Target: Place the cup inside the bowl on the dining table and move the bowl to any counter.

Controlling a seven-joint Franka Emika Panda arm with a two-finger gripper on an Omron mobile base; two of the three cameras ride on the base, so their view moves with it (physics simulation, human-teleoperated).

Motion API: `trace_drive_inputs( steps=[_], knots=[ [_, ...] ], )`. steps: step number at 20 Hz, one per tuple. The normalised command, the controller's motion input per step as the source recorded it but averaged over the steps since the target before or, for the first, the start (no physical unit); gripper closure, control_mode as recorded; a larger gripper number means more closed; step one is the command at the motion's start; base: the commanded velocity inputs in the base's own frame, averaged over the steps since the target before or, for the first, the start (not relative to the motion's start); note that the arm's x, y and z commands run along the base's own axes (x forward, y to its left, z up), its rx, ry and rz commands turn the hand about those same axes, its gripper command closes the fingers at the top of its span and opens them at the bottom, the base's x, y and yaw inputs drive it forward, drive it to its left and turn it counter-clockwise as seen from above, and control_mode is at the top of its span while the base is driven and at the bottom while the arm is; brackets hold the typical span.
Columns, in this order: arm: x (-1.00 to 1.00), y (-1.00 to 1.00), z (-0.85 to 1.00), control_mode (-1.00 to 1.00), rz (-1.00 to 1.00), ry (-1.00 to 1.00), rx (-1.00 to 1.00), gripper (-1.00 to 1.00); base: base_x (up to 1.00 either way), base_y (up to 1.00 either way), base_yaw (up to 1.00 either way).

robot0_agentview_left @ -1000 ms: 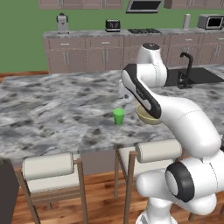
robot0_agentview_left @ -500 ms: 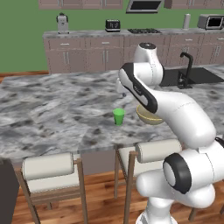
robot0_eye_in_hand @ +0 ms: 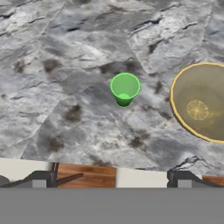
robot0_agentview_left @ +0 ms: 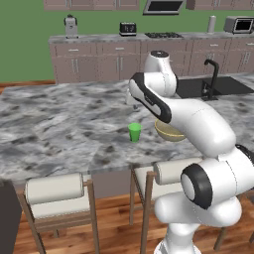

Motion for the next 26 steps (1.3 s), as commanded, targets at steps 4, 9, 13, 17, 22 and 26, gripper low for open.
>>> trace_drive_inputs(
  steps=[4, 9, 13, 17, 22, 26],
  knots=[
    [0.09, 0.02, -0.09, -1.00, 0.00, 0.00, 0.00, -1.00, 0.00, 0.00, 0.00],
    [0.04, 0.00, -0.15, -1.00, 0.00, 0.00, 0.00, -1.00, 0.00, 0.00, 0.00],
    [0.01, 0.00, -0.20, -1.00, 0.00, 0.00, 0.00, -1.00, 0.00, 0.00, 0.00],
    [0.00, 0.00, -0.22, -1.00, 0.00, 0.00, 0.00, -1.00, 0.00, 0.00, 0.00],
    [0.03, 0.00, -0.24, -1.00, 0.00, 0.00, 0.00, -1.00, 0.00, 0.00, 0.00],
    [0.05, 0.00, -0.23, -1.00, 0.00, 0.00, 0.00, -1.00, 0.00, 0.00, 0.00]
  ],
)
